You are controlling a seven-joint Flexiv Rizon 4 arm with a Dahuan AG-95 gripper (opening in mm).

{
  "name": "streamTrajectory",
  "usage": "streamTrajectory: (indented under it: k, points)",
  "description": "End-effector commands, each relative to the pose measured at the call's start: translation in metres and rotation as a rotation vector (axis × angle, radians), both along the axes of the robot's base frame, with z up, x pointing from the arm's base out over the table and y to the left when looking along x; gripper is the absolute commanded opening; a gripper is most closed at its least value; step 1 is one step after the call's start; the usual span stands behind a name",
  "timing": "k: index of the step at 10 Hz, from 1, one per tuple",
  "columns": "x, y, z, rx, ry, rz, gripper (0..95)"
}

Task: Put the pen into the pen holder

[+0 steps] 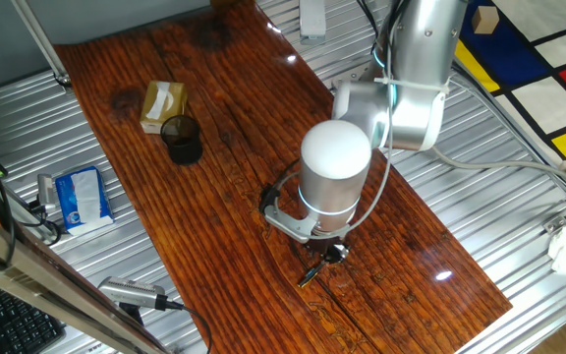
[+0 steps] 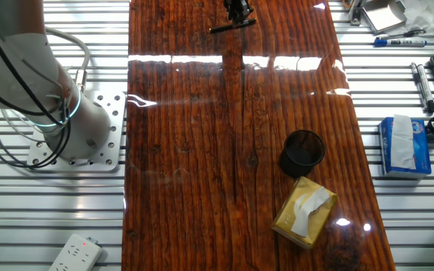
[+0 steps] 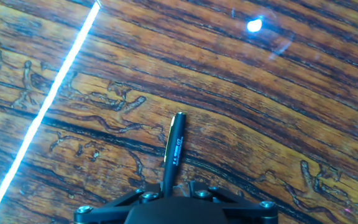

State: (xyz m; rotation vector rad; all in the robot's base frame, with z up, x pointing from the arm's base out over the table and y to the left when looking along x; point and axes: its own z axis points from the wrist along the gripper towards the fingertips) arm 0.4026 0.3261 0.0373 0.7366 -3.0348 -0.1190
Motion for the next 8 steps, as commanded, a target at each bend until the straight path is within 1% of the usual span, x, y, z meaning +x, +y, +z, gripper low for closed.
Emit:
streamTrajectory:
  k: [1, 2, 3, 4, 5, 8]
  points:
    - [0.0, 0.0004, 0.0, 0.007, 0.004, -0.011, 19.0]
    - [0.0, 0.0004, 0.0, 0.012, 0.002, -0.016, 19.0]
    - [0.0, 0.0004, 0.0, 0.01, 0.005, -0.021, 19.0]
    - [0.0, 0.0004, 0.0, 0.007, 0.014, -0.023, 19.0]
    - [0.0, 0.0004, 0.0, 0.008, 0.02, -0.019, 19.0]
    - [0.0, 0.0004, 0.0, 0.012, 0.023, 0.008, 19.0]
